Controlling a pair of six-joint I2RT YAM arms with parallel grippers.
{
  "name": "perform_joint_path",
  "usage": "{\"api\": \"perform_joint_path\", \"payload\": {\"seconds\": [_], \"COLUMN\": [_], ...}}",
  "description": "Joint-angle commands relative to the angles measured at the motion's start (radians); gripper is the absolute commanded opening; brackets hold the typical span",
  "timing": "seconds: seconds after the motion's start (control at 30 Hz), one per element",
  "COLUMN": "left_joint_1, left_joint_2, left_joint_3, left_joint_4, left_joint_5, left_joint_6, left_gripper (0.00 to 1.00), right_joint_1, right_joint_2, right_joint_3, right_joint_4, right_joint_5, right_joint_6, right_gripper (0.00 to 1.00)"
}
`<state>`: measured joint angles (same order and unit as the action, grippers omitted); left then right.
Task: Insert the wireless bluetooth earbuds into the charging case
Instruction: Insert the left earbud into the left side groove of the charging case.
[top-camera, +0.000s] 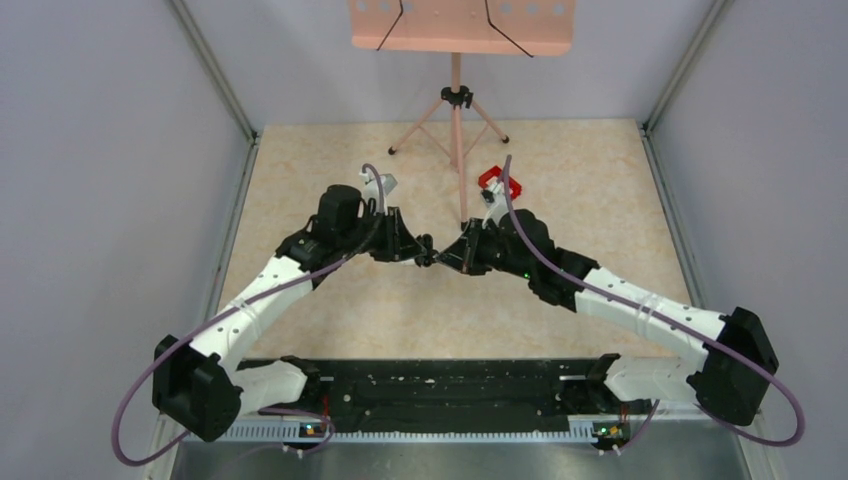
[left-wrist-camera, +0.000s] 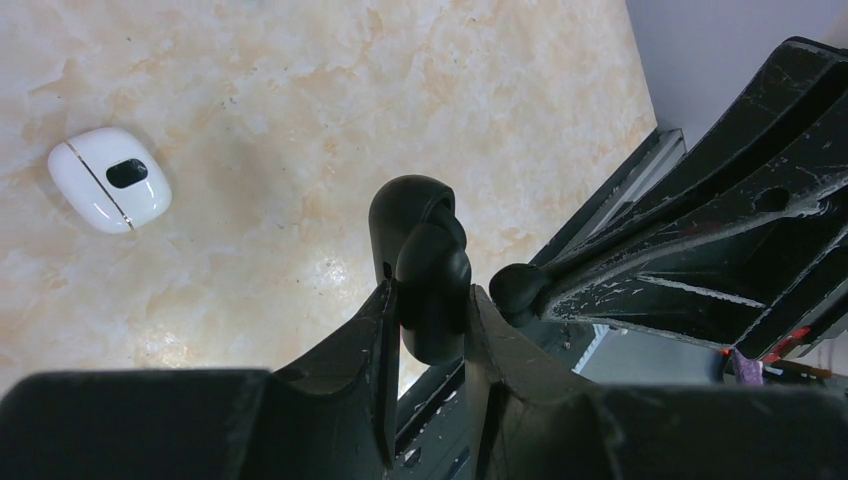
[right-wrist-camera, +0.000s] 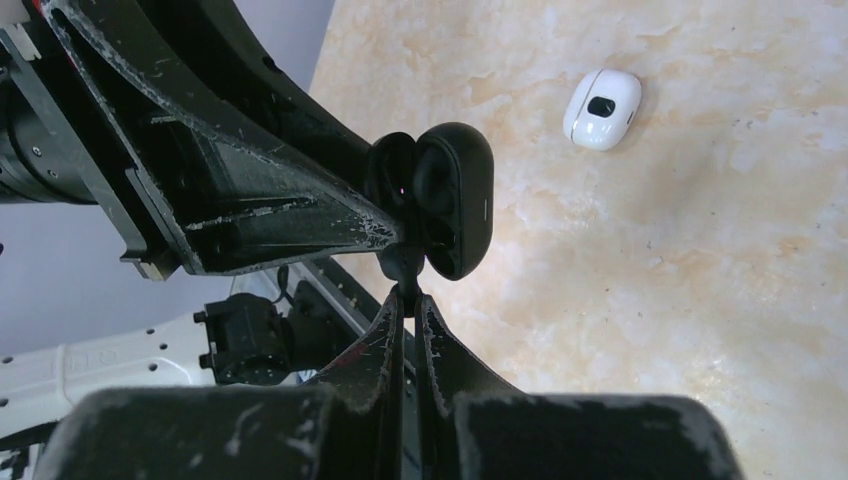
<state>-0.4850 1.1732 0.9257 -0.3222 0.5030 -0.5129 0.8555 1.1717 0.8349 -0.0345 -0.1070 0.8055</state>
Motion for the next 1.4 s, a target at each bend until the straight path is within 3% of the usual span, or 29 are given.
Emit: {"api": "perform_joint_path", "payload": {"seconds": [0.0,0.6,1.03,1.37], "left_joint_1": [0.004,0.004,0.004,0.004], "left_joint_2": [-0.048,-0.056,-0.055,-0.044], "left_joint_3": [0.015,0.022,0.016,0.023], "left_joint_4": [0.035,0.021,0.019,0.028], "left_joint_5": [-0.018,-0.007,-0.01,-0.002], "left_joint_6": [0.0,0.002,-0.01,-0.05], "left_gripper": [0.0,0.0,0.0,0.0], "right_joint_1": [0.009,0.009,0.01,0.048], "right_joint_2": [0.024,0.092,0.12,0.12], "right_joint_3": [0.067,0.068,0.059,0.037], "right_joint_4": [0.04,0.028,0.112,0.075], "right_joint_5": [-0.023,0.005,0.022,0.163], "right_joint_6": [0.028,0.054,0.107,0.113], "right_gripper": [0.0,0.0,0.0,0.0]}}
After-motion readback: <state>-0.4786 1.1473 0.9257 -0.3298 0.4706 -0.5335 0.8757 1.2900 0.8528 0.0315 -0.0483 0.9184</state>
